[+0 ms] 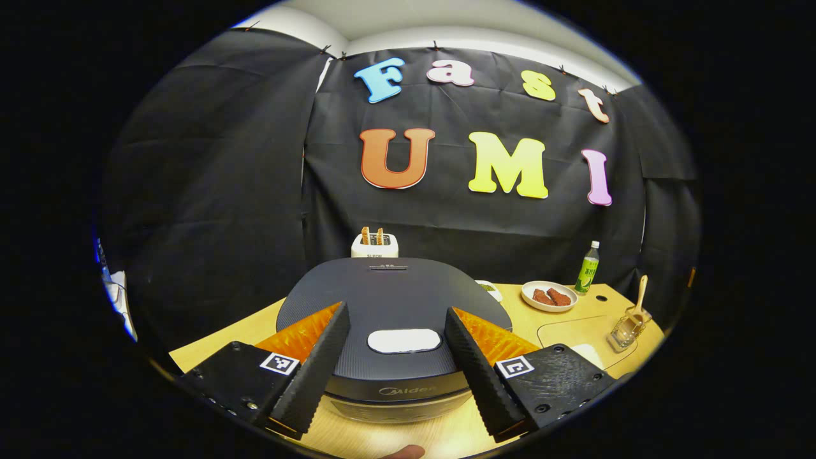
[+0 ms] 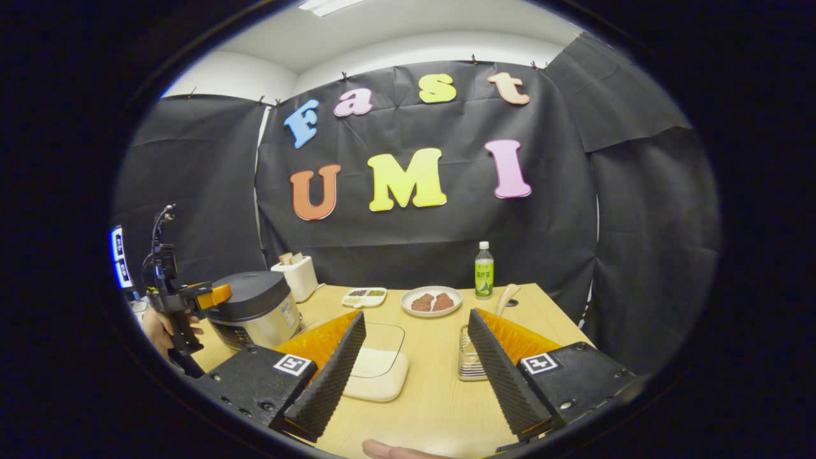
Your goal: Close the left gripper, press the button to open the rice cooker; take a wooden spoon from the chopstick holder with the right hand, scoop a spoonful of rice and pour it into the rice cooker, then put the wooden spoon back into the chopstick holder.
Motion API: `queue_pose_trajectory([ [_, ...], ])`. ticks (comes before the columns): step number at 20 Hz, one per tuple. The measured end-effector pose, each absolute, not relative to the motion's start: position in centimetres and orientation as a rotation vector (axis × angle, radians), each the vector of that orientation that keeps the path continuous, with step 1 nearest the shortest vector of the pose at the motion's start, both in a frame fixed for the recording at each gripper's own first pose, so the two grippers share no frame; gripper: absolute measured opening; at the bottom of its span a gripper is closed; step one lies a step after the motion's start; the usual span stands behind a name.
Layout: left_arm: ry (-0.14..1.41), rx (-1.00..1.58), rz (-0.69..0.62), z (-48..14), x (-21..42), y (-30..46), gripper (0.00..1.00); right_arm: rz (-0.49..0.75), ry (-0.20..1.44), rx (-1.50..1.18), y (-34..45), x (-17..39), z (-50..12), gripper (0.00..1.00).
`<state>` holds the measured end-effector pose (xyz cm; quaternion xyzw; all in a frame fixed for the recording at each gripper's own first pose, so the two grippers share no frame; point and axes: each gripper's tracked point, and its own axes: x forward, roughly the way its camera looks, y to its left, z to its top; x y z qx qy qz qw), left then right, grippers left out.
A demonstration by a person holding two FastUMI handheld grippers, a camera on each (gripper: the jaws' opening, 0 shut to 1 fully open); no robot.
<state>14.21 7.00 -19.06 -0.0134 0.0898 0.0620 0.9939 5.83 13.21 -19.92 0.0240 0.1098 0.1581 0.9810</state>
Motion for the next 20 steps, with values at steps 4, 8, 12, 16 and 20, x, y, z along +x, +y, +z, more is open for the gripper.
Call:
queue_pose_trajectory([
  [4, 0.238, 0.006, 0.136, -18.2, 11.5, 6.1, 0.94, 0.287, 0.220, 0.077, 12.1, 4.7, -18.2, 1.00],
  [8, 0.183, 0.035, 0.087, -14.5, 8.2, 3.4, 0.95, 0.235, 0.193, 0.068, 10.1, 3.4, -16.5, 1.00],
  [12, 0.125, -0.008, 0.031, -11.0, 4.6, 0.6, 0.95, 0.217, 0.181, 0.091, 8.8, 1.8, -14.6, 1.00],
  [16, 0.105, 0.013, 0.041, -8.9, 1.8, 0.0, 0.94, 0.200, 0.145, 0.089, 7.6, 0.4, -11.5, 1.00],
  [20, 0.078, -0.003, 0.041, -6.7, -1.1, -0.9, 0.95, 0.180, 0.101, 0.076, 7.0, -1.5, -9.1, 0.98],
])
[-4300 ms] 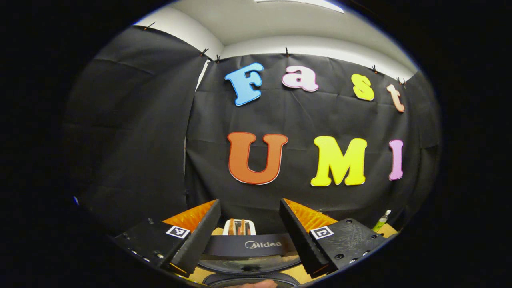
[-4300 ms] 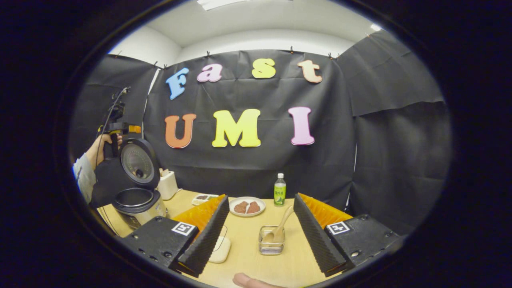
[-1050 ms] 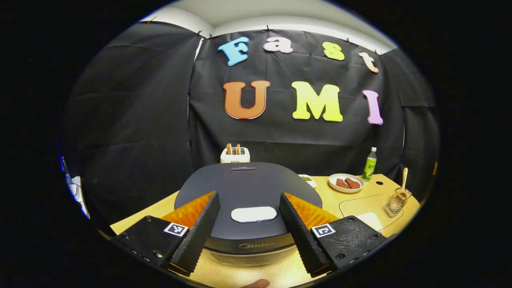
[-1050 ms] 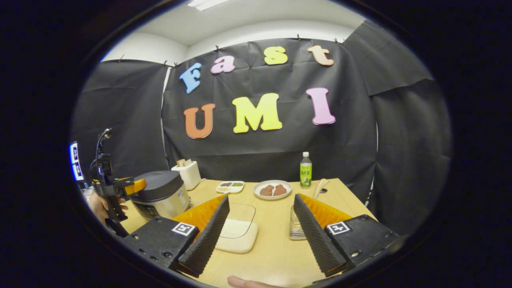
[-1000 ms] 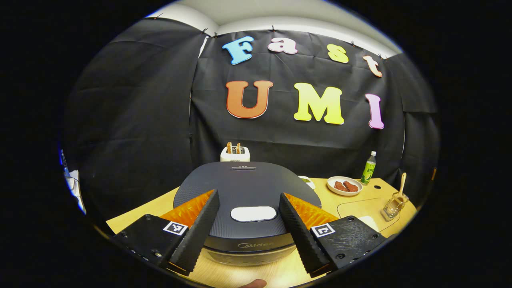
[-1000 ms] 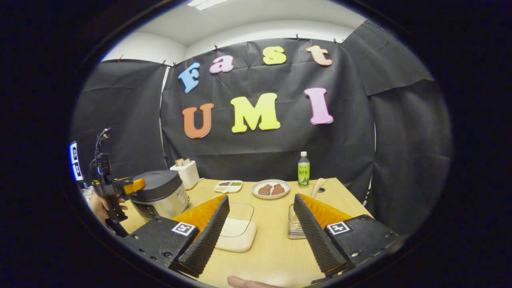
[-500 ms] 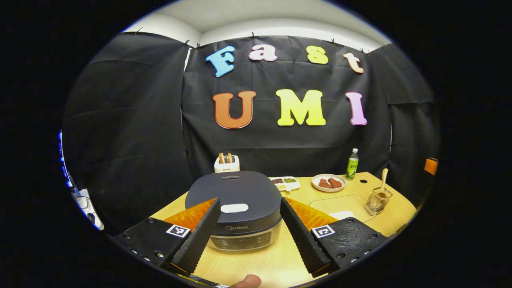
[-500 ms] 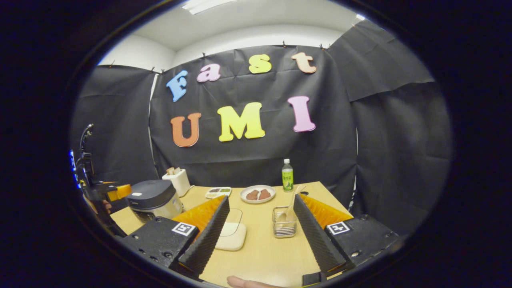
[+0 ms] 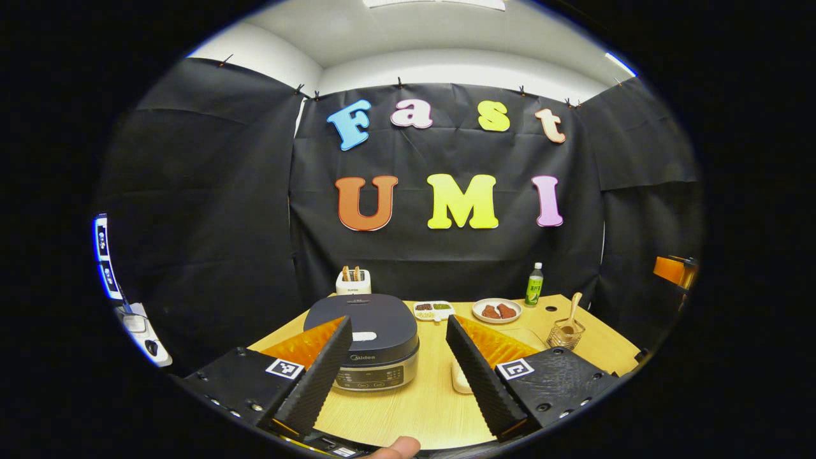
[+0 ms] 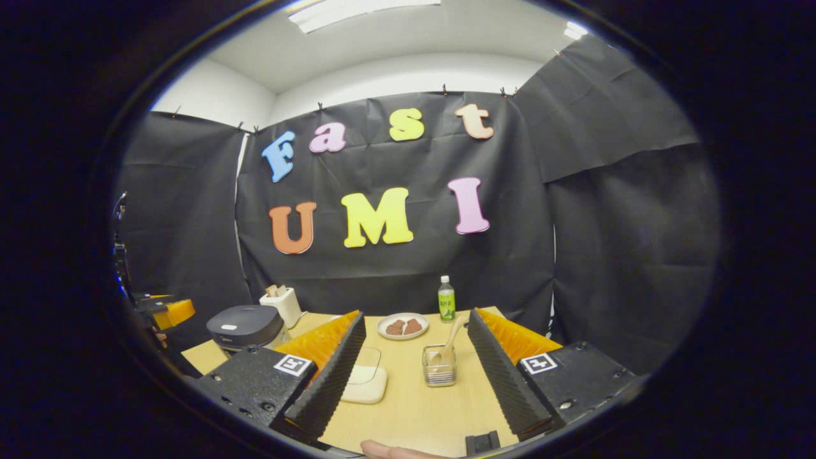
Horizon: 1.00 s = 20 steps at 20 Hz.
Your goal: Close the left gripper, press the button to open the rice cooker; take a wooden spoon from the chopstick holder with the right hand, scoop a spoonful of rice and pour it into the rice cooker, then put the wooden spoon back into the chopstick holder.
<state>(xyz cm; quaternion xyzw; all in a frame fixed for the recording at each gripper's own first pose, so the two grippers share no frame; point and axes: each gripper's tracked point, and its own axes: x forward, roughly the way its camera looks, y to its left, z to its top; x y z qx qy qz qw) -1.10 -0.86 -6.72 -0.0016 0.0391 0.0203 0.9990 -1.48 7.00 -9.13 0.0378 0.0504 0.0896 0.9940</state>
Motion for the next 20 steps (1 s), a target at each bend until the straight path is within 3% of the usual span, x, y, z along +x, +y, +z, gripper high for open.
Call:
queue_pose_trajectory([
  [1, 0.072, -0.008, 0.040, -6.3, -1.8, -1.0, 0.95, 0.180, 0.083, 0.072, 6.9, -2.0, -8.6, 1.00],
  [3, 0.039, -0.018, 0.029, -5.1, -3.5, -1.7, 0.95, 0.170, 0.047, 0.070, 6.6, -3.2, -8.1, 0.95],
  [5, 0.009, -0.020, 0.004, -4.1, -5.3, -2.5, 0.95, 0.162, 0.046, 0.055, 6.3, -4.2, -8.6, 1.00],
  [6, -0.002, -0.020, -0.007, -3.8, -6.2, -2.9, 0.84, 0.169, 0.056, 0.039, 6.5, -4.7, -9.0, 1.00],
  [8, -0.020, -0.015, -0.018, -3.3, -7.9, -3.1, 1.00, 0.157, 0.067, 0.024, 6.0, -5.6, -9.4, 0.98],
  [9, -0.029, -0.016, -0.015, -3.0, -8.8, -2.9, 1.00, 0.150, 0.066, 0.020, 5.9, -5.8, -9.3, 0.95],
  [11, -0.037, -0.017, -0.004, -3.0, -9.9, -2.3, 0.94, 0.162, 0.067, 0.003, 6.4, -7.0, -9.3, 1.00],
  [12, -0.032, -0.014, -0.003, -3.3, -10.4, -2.1, 0.84, 0.164, 0.067, -0.005, 6.5, -7.5, -9.1, 0.98],
  [14, -0.014, -0.002, -0.011, -4.0, -11.2, -2.1, 0.84, 0.149, 0.056, -0.019, 6.1, -8.1, -8.5, 0.95],
  [15, -0.011, 0.008, -0.016, -4.2, -11.4, -2.1, 0.94, 0.143, 0.044, -0.024, 6.0, -8.4, -8.0, 0.95],
  [20, -0.013, 0.031, -0.017, -4.0, -12.0, -1.8, 0.95, 0.110, 0.007, -0.051, 5.4, -9.7, -7.0, 1.00],
])
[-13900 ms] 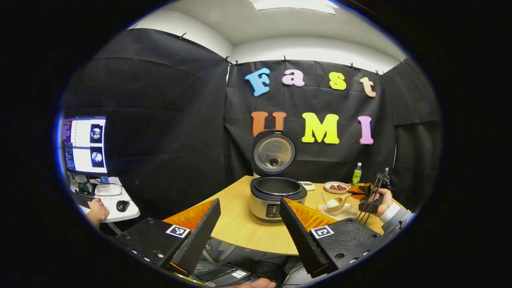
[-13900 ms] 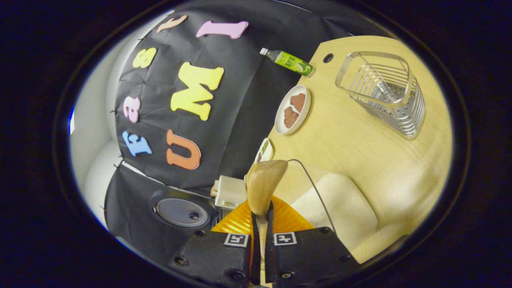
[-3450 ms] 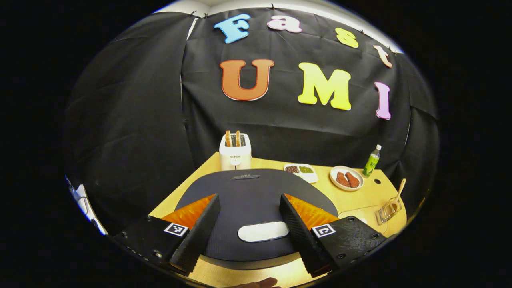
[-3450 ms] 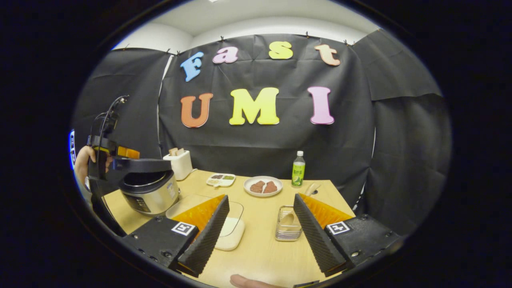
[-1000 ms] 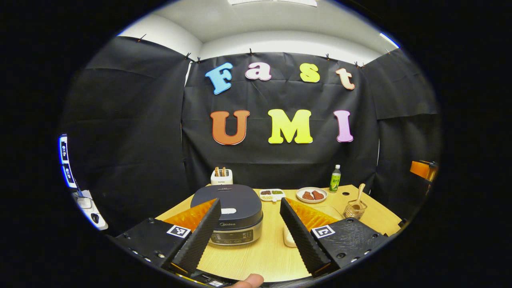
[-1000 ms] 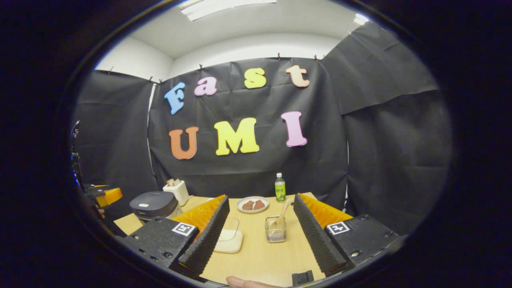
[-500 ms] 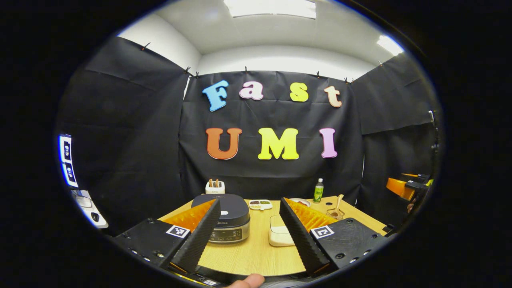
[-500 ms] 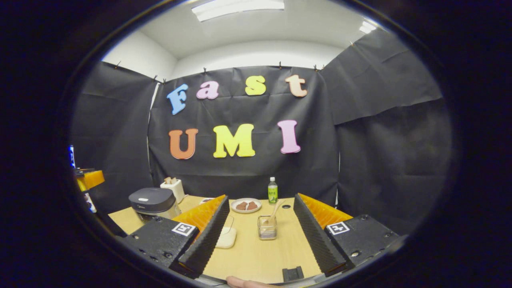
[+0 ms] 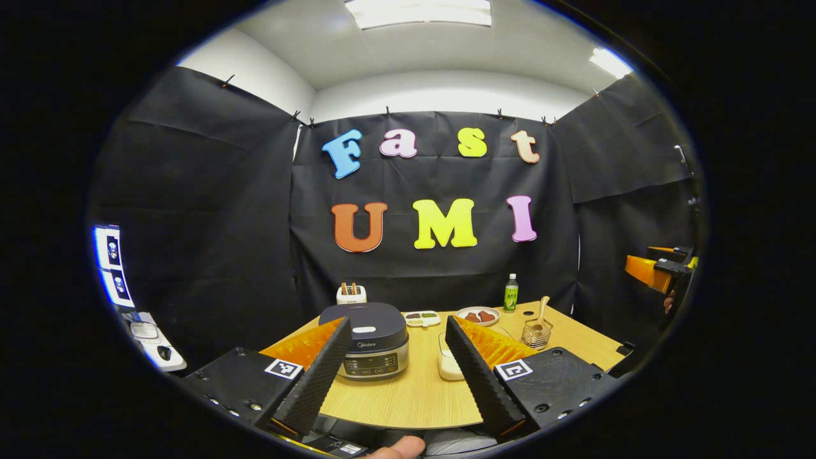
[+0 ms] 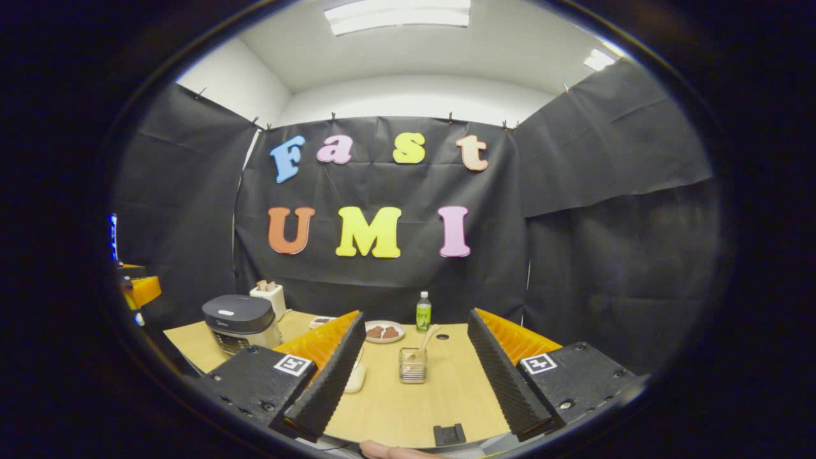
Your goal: Close the left gripper, press the button to open the rice cooker; take a wooden spoon from the chopstick holder with the right hand, scoop a spoonful of rice and pour it into the rice cooker, then put the wooden spoon back into the chopstick holder.
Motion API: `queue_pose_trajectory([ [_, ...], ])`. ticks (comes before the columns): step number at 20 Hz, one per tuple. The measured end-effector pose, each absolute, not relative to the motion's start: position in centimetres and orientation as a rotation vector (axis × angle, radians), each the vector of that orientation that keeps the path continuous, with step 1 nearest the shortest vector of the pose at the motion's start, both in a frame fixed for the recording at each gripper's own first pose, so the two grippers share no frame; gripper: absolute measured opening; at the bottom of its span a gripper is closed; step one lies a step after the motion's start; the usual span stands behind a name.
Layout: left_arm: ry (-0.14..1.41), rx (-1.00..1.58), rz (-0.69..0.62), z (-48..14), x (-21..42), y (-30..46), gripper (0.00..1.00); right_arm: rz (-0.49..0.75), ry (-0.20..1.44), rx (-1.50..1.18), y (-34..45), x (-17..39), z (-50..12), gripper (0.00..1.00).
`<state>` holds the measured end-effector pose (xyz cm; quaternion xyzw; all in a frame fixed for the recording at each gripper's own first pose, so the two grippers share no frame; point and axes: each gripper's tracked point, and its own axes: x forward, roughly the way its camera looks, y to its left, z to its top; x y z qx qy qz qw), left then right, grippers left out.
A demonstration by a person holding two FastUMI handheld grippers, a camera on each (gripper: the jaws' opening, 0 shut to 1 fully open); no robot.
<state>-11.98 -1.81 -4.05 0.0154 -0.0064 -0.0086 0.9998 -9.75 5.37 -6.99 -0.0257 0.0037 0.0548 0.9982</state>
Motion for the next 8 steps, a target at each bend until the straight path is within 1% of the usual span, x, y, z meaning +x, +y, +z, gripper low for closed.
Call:
queue_pose_trajectory([
  [1, -0.012, 0.029, -0.023, -4.0, -12.0, -1.9, 0.95, 0.107, -0.005, -0.047, 5.4, -9.9, -6.6, 0.95],
  [3, -0.019, 0.037, -0.026, -3.6, -11.8, -1.8, 0.95, 0.105, -0.037, -0.036, 5.5, -10.4, -5.8, 0.95],
  [4, -0.025, 0.046, -0.023, -3.4, -11.8, -1.8, 0.94, 0.103, -0.044, -0.034, 5.5, -10.7, -5.6, 1.00],
  [5, -0.033, 0.057, -0.020, -3.2, -11.7, -1.6, 0.94, 0.103, -0.047, -0.033, 5.5, -10.8, -5.5, 0.95],
  [6, -0.041, 0.067, -0.017, -2.9, -11.8, -1.6, 0.94, 0.104, -0.051, -0.032, 5.5, -11.1, -5.4, 0.95],
  [7, -0.048, 0.071, -0.017, -2.5, -11.8, -1.7, 0.94, 0.102, -0.054, -0.034, 5.5, -11.1, -5.3, 1.00],
  [8, -0.053, 0.075, -0.020, -2.3, -11.8, -1.7, 0.94, 0.100, -0.057, -0.040, 5.5, -11.3, -5.2, 1.00],
])
